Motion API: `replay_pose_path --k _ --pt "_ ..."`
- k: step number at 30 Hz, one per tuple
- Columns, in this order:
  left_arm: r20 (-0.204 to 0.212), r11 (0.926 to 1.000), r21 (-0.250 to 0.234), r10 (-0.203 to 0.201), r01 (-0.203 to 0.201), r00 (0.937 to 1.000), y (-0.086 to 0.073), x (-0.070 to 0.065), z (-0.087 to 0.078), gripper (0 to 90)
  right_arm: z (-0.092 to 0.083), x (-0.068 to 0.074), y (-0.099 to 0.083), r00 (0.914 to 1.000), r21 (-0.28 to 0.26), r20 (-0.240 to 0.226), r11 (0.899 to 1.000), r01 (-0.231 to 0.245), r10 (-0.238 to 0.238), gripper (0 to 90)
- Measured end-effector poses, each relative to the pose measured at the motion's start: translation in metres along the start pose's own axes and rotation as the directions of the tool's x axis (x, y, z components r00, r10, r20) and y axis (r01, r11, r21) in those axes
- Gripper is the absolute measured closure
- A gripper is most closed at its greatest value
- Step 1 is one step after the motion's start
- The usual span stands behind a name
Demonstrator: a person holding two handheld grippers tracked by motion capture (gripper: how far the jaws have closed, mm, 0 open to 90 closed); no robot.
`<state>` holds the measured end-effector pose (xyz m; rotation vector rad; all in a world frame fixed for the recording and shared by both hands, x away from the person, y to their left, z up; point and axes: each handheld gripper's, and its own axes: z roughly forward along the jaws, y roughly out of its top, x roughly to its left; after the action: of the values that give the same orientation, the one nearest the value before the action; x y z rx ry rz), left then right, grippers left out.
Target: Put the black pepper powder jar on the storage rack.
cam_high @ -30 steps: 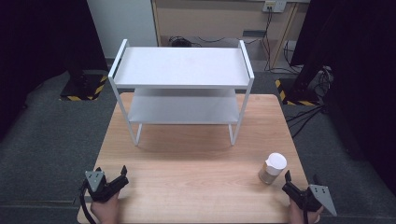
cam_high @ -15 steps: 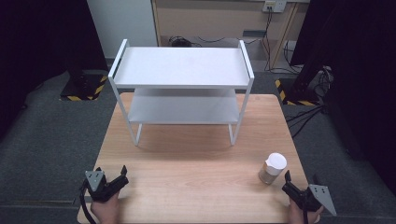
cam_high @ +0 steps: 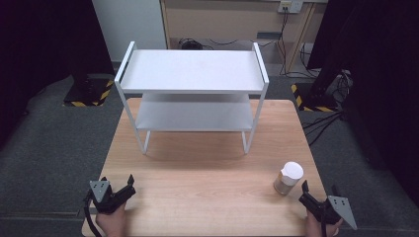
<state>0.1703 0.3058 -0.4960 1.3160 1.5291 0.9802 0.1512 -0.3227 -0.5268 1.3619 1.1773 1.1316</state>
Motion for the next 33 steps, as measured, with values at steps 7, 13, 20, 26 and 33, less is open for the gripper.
replay_pose_path --k 7,13,20,26,33 --pt "0.003 0.9999 0.002 0.015 -0.015 0.9999 0.001 -0.001 0.001 3.2 -0.010 0.000 0.004 0.9979 -0.008 0.009 0.998 -0.064 0.064 1.2" --pt "0.000 1.0000 -0.005 0.004 -0.004 1.0000 0.000 -0.001 0.001 3.3 -0.028 0.006 0.004 0.9996 0.000 -0.019 1.000 -0.022 0.022 0.3" --pt "0.000 0.9999 -0.012 -0.004 0.004 1.0000 -0.001 0.000 0.000 3.4 -0.039 0.011 0.005 0.9985 -0.012 -0.048 1.000 -0.027 0.026 0.3" --pt "-0.001 0.9997 -0.018 -0.013 0.013 0.9999 -0.001 0.000 0.000 3.5 -0.039 0.015 0.003 0.9942 -0.014 -0.104 0.999 -0.029 0.028 0.3" --pt "-0.002 0.9995 -0.022 -0.022 0.022 0.9998 -0.002 0.001 0.000 3.5 -0.027 0.025 0.008 0.9876 0.014 -0.157 1.000 0.000 0.002 0.5"
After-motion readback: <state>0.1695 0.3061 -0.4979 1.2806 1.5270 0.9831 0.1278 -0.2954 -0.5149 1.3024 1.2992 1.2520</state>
